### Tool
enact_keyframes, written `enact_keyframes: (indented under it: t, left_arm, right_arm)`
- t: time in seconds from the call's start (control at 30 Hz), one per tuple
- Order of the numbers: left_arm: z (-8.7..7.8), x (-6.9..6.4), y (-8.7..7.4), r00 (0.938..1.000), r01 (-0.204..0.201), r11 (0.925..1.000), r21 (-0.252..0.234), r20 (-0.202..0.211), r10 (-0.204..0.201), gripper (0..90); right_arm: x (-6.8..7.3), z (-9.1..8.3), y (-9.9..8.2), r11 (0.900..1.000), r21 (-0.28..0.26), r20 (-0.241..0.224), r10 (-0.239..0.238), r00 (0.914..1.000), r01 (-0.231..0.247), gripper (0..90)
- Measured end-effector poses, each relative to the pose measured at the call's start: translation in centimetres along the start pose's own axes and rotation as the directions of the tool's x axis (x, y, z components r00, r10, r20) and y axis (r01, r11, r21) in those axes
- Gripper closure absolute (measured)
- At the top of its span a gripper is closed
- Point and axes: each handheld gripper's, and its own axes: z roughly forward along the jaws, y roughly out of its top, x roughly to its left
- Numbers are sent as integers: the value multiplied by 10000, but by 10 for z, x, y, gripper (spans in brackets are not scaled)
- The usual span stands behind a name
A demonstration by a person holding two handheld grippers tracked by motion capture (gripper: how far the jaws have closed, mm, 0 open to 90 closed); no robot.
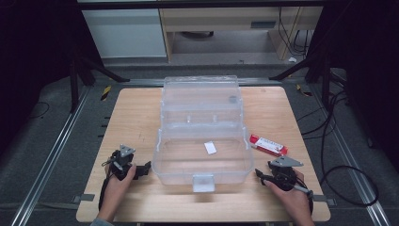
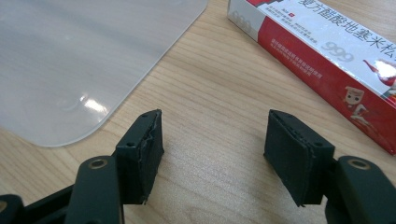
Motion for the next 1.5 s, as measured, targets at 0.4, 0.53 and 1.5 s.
enact_keyframes:
  t: [0.4,0.53,1.5]
  left_arm:
    - [-1,-1,-1,10000,33,10000,12,-29,-33,0]
    - [-1,-1,-1,10000,48,10000,5,-38,-48,0]
    - [-1,-1,-1,10000,23,10000,2,-12,-23,0]
  right_arm:
    - [-16,-24,33,9978,365,-65,-546,9985,548,276]
    - [-35,-29,54,9967,525,54,-628,9980,624,227]
    - [-91,34,74,9547,2597,-599,-1341,9891,1452,265]
